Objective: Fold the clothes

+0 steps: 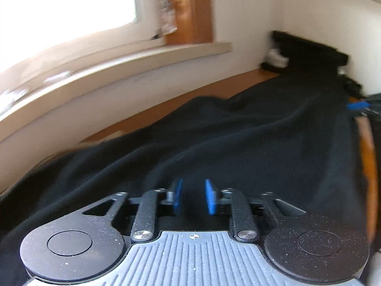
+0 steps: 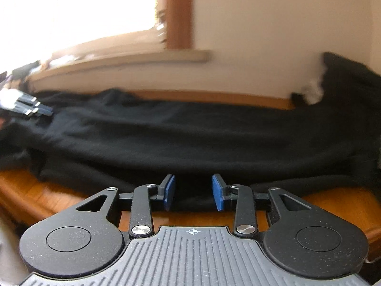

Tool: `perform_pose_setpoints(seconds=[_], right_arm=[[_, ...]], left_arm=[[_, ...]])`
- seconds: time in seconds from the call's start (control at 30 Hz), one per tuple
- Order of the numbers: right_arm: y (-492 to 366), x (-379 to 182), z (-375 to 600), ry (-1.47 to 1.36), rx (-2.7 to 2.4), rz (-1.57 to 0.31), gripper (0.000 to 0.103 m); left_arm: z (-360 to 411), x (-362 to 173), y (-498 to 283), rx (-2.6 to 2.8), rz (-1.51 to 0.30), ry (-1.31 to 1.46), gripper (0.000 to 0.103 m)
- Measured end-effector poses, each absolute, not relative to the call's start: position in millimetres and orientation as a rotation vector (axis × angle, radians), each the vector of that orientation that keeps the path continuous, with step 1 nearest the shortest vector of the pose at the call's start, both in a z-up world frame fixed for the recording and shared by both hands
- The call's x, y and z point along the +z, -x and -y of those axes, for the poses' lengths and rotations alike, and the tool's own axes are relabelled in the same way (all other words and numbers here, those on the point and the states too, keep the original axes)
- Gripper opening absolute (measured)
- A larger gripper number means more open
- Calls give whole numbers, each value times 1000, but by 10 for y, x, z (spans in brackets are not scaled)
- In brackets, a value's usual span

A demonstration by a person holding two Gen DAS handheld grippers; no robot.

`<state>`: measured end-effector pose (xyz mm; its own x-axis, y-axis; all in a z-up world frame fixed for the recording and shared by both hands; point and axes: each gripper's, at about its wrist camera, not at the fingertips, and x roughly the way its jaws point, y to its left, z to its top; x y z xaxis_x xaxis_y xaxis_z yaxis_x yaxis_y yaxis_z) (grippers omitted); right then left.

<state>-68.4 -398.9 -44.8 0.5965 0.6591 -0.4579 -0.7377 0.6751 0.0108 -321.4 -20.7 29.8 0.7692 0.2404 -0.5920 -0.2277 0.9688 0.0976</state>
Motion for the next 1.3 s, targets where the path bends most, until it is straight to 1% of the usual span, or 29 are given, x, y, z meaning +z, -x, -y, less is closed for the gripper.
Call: perform_pose_setpoints(seconds=[0.03, 0.17, 0.2, 0.23, 0.33, 0.4, 0.43, 0.63, 0.67, 0.7, 0.73, 0.77, 0.8, 0.93, 1.17, 1.3], right_arm=[[641, -391, 4075, 175, 779, -430, 35], [315, -128, 4464, 138, 598, -350, 35], [201, -71, 4550, 127, 555, -338, 35], [76, -20, 4631, 115, 513, -330, 35], [-319, 120, 4874, 73, 391, -316, 36], [-614, 145, 5014, 28, 347, -341, 36], [-718, 141, 5036, 30, 335, -347, 36], [-1065, 107, 4945, 80, 335, -356, 37], [-1086, 113, 4910, 85, 339, -360, 35], [-1107, 121, 4870, 92, 340, -367, 19], [-1127, 129, 4830, 98, 340, -374, 7], [-1130, 144, 4795, 97, 343, -374, 3], [-1118, 171, 4765, 90, 352, -362, 3], [-1007, 304, 4619, 66, 422, -315, 2], [-495, 645, 3799, 103, 697, -239, 2], [46, 546, 3283, 126, 928, -269, 2]], left_arm=[[264, 330, 3164, 230, -638, -30, 43], [446, 433, 2880, 182, -619, -87, 43], [460, 442, 2814, 175, -614, -82, 46], [474, 451, 2748, 167, -610, -77, 51], [470, 444, 2634, 149, -605, -52, 53], [464, 429, 2605, 144, -604, -38, 54], [461, 421, 2591, 141, -603, -31, 56], [414, 367, 2595, 125, -614, 32, 63], [409, 360, 2604, 120, -618, 45, 65], [422, 353, 2640, 116, -616, 51, 66], [435, 347, 2676, 111, -614, 57, 67], [448, 340, 2712, 106, -613, 63, 68], [475, 316, 2749, 99, -613, 67, 69], [590, 157, 2822, 84, -636, 52, 69], [504, 232, 2867, 129, -590, 82, 73], [365, 400, 2973, 170, -511, 144, 78]])
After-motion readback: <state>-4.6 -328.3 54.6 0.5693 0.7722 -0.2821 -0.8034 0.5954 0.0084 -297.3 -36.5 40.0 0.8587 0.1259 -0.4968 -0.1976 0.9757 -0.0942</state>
